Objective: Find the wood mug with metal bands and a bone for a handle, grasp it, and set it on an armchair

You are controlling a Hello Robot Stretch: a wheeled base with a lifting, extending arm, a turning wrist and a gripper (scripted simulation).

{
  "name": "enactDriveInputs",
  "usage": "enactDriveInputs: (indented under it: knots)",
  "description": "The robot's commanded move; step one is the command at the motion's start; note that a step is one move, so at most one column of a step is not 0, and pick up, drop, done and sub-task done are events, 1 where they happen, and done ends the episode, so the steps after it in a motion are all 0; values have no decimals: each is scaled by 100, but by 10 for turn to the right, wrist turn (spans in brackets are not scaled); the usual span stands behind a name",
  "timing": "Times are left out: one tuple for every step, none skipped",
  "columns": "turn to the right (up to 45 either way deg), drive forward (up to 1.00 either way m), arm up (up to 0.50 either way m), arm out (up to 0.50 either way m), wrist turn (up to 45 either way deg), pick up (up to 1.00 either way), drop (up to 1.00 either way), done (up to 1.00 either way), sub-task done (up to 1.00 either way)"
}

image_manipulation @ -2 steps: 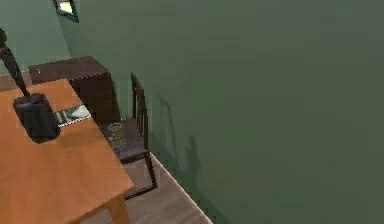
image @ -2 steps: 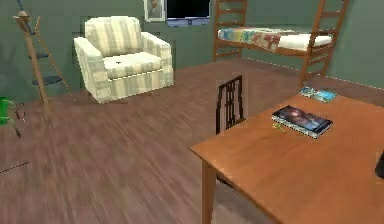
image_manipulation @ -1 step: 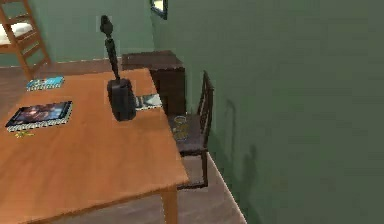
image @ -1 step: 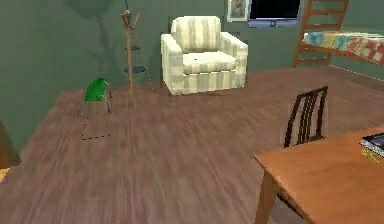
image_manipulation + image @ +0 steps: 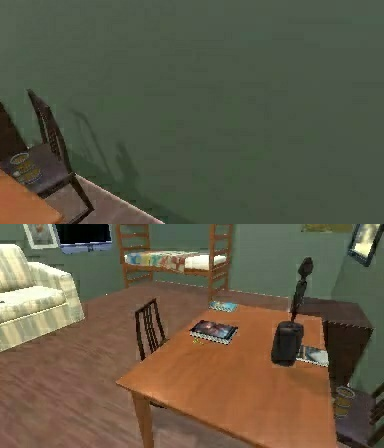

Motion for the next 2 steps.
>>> enactDriveInputs:
  knots:
    - [450, 0, 0, 0, 0, 0, 0, 0, 0]
    - [240, 0, 0, 0, 0, 0, 0, 0, 0]
